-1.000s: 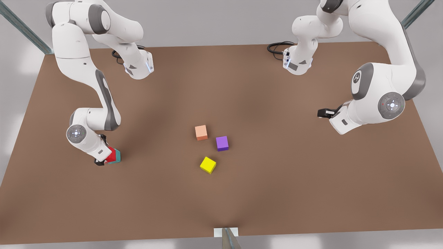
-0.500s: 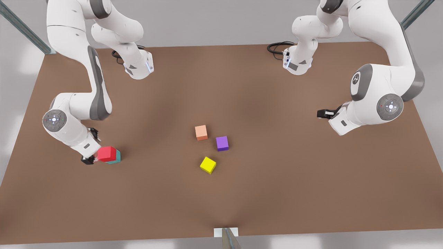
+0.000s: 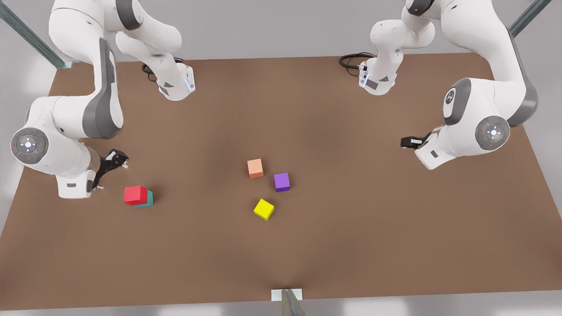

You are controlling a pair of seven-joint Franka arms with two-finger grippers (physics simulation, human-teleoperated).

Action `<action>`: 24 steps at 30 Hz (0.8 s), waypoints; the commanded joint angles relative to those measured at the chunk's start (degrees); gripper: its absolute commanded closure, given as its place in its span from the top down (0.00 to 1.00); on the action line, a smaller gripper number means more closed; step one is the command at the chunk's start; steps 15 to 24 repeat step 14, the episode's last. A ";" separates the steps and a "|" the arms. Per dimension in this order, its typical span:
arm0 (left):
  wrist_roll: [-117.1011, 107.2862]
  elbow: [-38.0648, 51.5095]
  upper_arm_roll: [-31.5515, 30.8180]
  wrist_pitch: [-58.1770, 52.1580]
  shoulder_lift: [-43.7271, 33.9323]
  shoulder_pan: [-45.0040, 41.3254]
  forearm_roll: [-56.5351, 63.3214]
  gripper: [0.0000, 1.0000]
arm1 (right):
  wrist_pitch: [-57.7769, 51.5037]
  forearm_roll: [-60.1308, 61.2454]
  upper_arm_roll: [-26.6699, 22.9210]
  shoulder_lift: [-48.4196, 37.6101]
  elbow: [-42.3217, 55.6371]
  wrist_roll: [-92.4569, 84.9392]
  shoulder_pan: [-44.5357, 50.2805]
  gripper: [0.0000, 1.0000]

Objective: Pick up red wooden cube and pass to hand red wooden cube and place in blue wooden cube

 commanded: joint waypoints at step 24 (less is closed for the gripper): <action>-0.68 -0.14 -0.03 -0.63 0.28 -0.05 0.43 1.00 | -9.47 0.26 4.69 -9.95 -7.17 47.58 -5.06 1.00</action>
